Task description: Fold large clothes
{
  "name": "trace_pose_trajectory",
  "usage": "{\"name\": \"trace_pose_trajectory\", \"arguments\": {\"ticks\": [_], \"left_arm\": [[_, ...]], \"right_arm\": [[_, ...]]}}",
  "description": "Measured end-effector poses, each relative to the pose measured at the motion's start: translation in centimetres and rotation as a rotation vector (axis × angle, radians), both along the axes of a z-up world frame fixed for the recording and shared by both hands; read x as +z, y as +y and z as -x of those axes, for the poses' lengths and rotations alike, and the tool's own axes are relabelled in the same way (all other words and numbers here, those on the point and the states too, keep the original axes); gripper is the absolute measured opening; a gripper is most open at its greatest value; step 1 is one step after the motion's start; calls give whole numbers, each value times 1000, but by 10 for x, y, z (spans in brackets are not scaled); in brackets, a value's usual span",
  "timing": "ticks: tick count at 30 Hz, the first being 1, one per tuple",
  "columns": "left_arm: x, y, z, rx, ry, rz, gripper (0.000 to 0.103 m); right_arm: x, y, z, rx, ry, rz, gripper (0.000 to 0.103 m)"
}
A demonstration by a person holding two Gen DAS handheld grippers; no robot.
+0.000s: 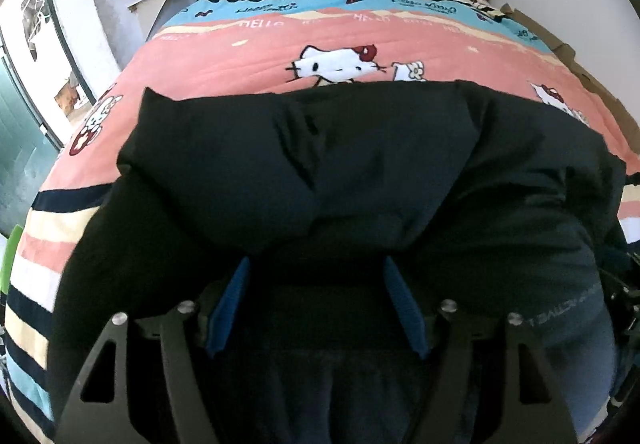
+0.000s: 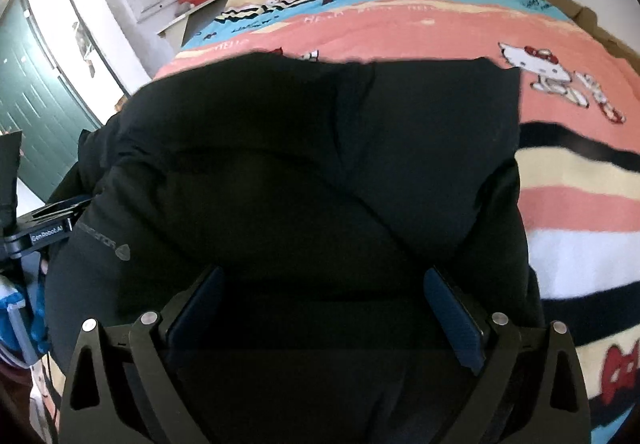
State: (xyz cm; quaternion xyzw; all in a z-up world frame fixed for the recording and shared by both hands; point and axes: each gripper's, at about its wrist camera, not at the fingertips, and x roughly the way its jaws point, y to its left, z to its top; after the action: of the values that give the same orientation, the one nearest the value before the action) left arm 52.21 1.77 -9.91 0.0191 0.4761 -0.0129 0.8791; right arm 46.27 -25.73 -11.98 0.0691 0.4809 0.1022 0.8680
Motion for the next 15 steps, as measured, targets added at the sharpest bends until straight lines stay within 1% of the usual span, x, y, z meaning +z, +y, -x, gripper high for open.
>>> {"name": "trace_pose_trajectory", "arguments": {"ticks": [5,15], "left_arm": [[-6,1,2,4,-26,19,68],[-12,0,5,10,-72,21,69]], "right_arm": [[-11,-2,-10,4,25,-28,100],[-21,-4,-11,1,10,-49,102]]}}
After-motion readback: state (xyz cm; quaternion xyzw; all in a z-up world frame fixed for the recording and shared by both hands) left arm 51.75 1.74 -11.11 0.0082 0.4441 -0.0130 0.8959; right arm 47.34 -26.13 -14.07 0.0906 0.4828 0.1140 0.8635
